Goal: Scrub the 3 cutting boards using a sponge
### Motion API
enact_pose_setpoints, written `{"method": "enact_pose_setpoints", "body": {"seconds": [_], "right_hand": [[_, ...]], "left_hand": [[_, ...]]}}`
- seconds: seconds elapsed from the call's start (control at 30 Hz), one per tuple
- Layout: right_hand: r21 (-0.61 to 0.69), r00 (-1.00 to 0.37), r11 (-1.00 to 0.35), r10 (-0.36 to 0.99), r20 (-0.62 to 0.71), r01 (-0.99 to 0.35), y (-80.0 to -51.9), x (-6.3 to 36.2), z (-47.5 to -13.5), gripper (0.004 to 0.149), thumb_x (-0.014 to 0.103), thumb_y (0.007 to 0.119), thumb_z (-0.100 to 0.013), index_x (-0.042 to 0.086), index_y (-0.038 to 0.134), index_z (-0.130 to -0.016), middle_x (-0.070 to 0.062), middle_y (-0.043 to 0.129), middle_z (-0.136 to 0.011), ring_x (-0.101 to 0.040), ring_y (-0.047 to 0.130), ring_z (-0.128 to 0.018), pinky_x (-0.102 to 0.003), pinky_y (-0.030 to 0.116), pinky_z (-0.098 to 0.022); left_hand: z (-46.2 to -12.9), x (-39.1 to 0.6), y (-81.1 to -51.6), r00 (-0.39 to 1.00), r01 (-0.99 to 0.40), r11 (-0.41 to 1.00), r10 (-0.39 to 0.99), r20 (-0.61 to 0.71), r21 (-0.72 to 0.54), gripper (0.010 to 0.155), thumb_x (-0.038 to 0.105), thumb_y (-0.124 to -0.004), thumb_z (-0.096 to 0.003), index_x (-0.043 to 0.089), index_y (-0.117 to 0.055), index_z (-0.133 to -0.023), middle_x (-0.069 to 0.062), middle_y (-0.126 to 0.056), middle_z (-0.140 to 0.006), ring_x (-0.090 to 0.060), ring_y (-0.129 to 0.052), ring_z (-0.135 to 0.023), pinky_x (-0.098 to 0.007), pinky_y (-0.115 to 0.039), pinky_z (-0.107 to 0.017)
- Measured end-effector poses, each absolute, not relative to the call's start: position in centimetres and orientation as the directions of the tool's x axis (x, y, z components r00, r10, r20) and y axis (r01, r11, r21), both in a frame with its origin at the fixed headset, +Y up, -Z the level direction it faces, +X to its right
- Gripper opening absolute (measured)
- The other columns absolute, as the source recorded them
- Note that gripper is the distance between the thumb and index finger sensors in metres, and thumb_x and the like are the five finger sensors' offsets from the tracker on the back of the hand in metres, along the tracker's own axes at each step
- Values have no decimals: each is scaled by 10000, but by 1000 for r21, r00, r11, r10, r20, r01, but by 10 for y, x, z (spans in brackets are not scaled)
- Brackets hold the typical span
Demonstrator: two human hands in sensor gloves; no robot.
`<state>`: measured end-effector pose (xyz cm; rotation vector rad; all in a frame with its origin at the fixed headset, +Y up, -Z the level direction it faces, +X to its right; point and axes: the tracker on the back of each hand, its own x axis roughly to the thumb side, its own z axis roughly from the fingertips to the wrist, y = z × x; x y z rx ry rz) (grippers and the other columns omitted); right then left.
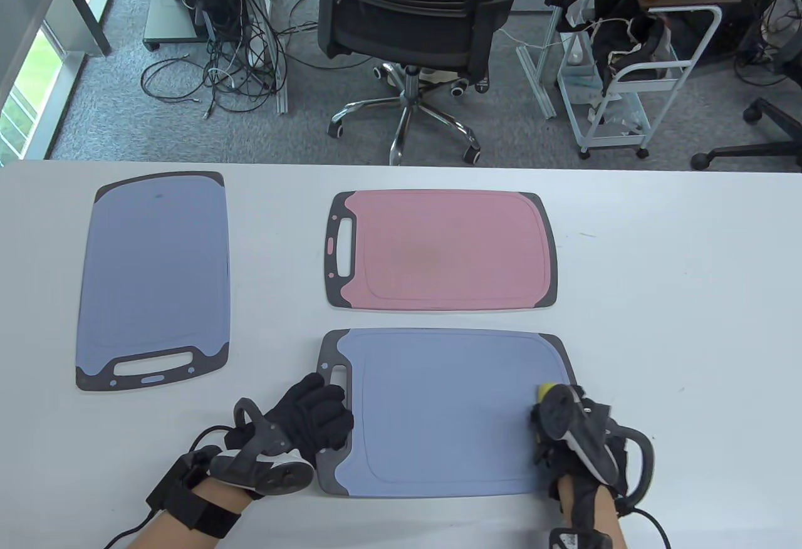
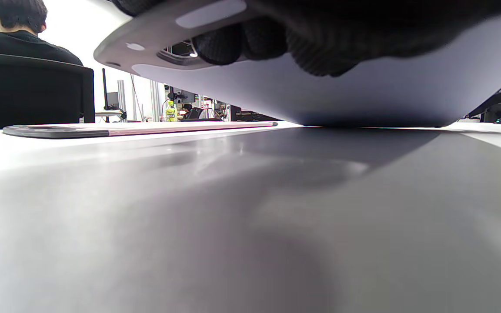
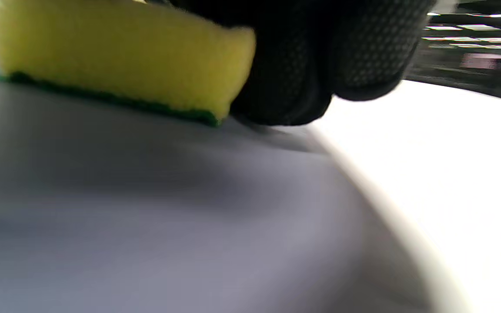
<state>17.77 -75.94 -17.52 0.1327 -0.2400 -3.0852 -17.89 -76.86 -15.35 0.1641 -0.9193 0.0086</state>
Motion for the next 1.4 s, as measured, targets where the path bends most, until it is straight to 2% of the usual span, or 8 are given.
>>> {"method": "enact_pose_setpoints", "body": {"seconds": [0.27,0.4,0.57,0.73,0.87,1.0,1.17,1.4], "right_hand": [[31,-841,-999,-12,540,34,-738,1,-127,736,596,678,-489,108,628,-1038,-97,814,-787,-241,903,-585,-449,785,-495],[37,-908,-999,-7,418,25,-744,34,-137,730,597,678,-484,118,642,-1034,-83,828,-777,-233,912,-570,-447,791,-482],[147,-997,-988,-54,-62,44,-762,166,-163,727,583,675,-487,103,638,-1033,-96,828,-778,-246,910,-571,-455,786,-482],[161,-904,-970,98,-416,-179,-776,257,-154,727,557,715,-496,71,639,-1031,-131,827,-771,-276,905,-562,-476,772,-473],[160,-947,-985,-117,-298,71,-771,223,-160,728,554,676,-496,46,643,-1017,-134,833,-766,-271,911,-562,-467,782,-474],[117,-995,-991,69,69,-61,-758,125,-160,735,566,702,-491,57,648,-1018,-140,821,-760,-272,901,-558,-471,775,-472],[58,-825,-998,12,565,25,-739,-8,-128,746,611,667,-488,113,615,-1041,-85,805,-786,-222,896,-587,-436,785,-500],[118,-953,-993,25,302,11,-748,53,-142,734,600,688,-475,131,630,-1037,-78,816,-780,-231,903,-571,-451,784,-486]], "left_hand": [[-153,-179,-769,605,-74,988,-66,793,139,476,430,-825,-600,304,-568,-979,77,-722,-972,-233,-702,-1055,-578,-540,-803],[-153,-178,-768,603,-73,988,-66,795,137,480,434,-827,-598,305,-567,-981,77,-722,-973,-231,-702,-1056,-577,-540,-804],[-154,-178,-768,603,-74,988,-64,795,135,479,435,-824,-601,306,-565,-982,77,-719,-975,-232,-700,-1056,-577,-537,-804],[-154,-178,-768,604,-73,989,-62,794,132,479,435,-817,-603,306,-557,-984,78,-712,-978,-232,-690,-1061,-578,-529,-806],[-154,-178,-768,607,-69,989,-62,792,130,479,431,-817,-604,303,-556,-984,75,-710,-979,-236,-687,-1062,-581,-526,-806],[-154,-178,-768,604,-67,989,-66,794,132,480,433,-818,-602,302,-559,-984,73,-713,-977,-238,-691,-1059,-581,-531,-804],[-154,-178,-768,605,-64,989,-67,794,132,480,435,-823,-599,303,-563,-981,76,-719,-975,-235,-698,-1057,-579,-538,-803],[-154,-178,-768,608,-58,990,-67,791,129,488,438,-827,-600,304,-559,-986,78,-715,-981,-233,-695,-1061,-578,-538,-802]]}}
